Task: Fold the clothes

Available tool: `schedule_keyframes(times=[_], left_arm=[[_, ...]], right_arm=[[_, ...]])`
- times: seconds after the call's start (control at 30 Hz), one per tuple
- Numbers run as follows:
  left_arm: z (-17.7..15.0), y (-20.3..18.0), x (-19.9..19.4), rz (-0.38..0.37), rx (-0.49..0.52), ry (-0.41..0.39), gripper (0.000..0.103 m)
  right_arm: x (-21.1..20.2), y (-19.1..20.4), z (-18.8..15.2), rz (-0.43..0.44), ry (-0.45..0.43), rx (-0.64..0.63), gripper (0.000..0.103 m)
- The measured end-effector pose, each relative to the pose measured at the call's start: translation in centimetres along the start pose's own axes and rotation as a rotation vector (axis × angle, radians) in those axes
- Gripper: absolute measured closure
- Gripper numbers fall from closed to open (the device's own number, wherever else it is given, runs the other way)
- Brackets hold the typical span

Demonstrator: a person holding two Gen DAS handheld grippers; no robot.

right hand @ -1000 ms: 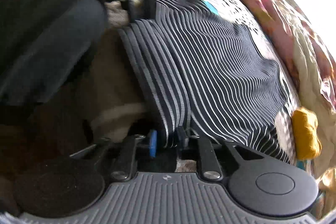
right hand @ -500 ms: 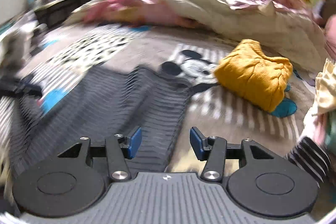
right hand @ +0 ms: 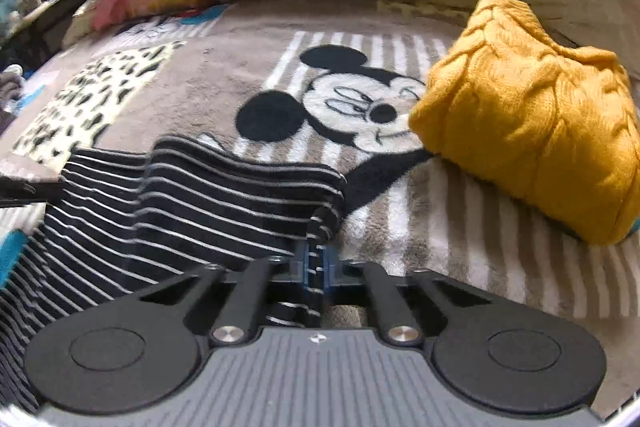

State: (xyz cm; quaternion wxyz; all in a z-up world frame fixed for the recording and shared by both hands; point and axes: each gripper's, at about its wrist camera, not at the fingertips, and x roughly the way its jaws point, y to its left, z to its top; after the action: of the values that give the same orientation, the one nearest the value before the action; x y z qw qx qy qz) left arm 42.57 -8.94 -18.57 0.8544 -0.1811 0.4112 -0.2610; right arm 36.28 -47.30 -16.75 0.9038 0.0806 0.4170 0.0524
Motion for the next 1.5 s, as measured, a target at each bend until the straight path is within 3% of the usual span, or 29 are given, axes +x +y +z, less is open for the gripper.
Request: schedule_keyframes(times=[0.07, 0.1, 0.17, 0.2, 0.23, 0.27, 0.33, 0.43, 0.5, 0.57, 0.6, 0.73, 0.9, 1.0, 1.1, 1.23, 1.33, 1.5], left_arm=[[0.4, 0.4, 0.2, 0.011, -0.018, -0.006, 0.101], [0.3, 0.2, 1.1, 0.053, 0.019, 0.038, 0.097], [0.2, -0.1, 2.0, 0.083, 0.07, 0.073, 0.092], [0.3, -0.4, 1.3, 0.102, 0.084, 0.054, 0.085], [0.4, -0.7, 0.7, 0.121, 0.098, 0.036, 0.078], [0.5, -1.1, 0.0, 0.138, 0.114, 0.018, 0.072], [-0.2, -2.4, -1.5, 0.127, 0.177, -0.009, 0.072], [-2.0, -4.6, -2.9, 0.065, 0.276, -0.005, 0.072], [-3.6, -5.8, -1.9, 0.045, 0.342, 0.069, 0.064], [-5.2, -5.8, -0.2, 0.116, 0.375, 0.17, 0.061], [-5.4, -6.1, -1.3, 0.104, 0.376, 0.142, 0.061], [-6.8, -7.6, -6.5, 0.038, 0.383, 0.039, 0.06], [-11.2, -8.0, -12.6, 0.01, 0.417, 0.039, 0.059], [-14.3, -7.5, -15.7, 0.022, 0.426, 0.045, 0.059], [-17.2, -5.6, -18.8, 0.094, 0.363, 0.011, 0.059], [-19.3, -0.2, -22.6, 0.155, 0.102, -0.065, 0.059], [-19.4, 3.3, -24.6, 0.166, -0.084, -0.137, 0.059], [-18.4, 7.7, -26.6, 0.126, -0.37, -0.225, 0.059]], right_arm=[[-0.7, -1.5, 0.3, -0.012, -0.023, 0.047, 0.096], [0.1, -1.4, 0.1, -0.046, 0.007, 0.002, 0.094], [1.1, -0.3, -0.3, -0.135, 0.045, -0.113, 0.084], [0.9, 0.3, -0.3, -0.168, 0.035, -0.149, 0.079], [0.8, 0.9, -0.4, -0.202, 0.024, -0.185, 0.067], [-0.1, 1.1, -0.2, -0.204, -0.017, -0.184, 0.065], [-2.1, 1.5, -0.1, -0.182, -0.087, -0.17, 0.065], [-4.0, 2.4, -1.3, -0.118, -0.115, -0.197, 0.065], [-3.0, 3.7, -3.2, -0.133, -0.025, -0.299, 0.067], [-1.9, 4.6, -5.4, -0.21, 0.057, -0.409, 0.067], [-3.0, 4.4, -6.0, -0.226, 0.023, -0.387, 0.067], [-12.0, 0.1, -8.5, -0.151, -0.164, -0.106, 0.065], [-20.4, -8.6, -15.2, -0.215, -0.243, 0.213, 0.064], [-23.9, -12.6, -18.2, -0.26, -0.264, 0.33, 0.064], [-26.2, -14.4, -20.8, -0.239, -0.288, 0.421, 0.064], [-26.5, -13.8, -22.1, -0.142, -0.272, 0.494, 0.061], [-25.4, -10.9, -22.4, -0.039, -0.224, 0.499, 0.045], [-22.5, -2.6, -22.1, 0.083, -0.116, 0.396, 0.033]])
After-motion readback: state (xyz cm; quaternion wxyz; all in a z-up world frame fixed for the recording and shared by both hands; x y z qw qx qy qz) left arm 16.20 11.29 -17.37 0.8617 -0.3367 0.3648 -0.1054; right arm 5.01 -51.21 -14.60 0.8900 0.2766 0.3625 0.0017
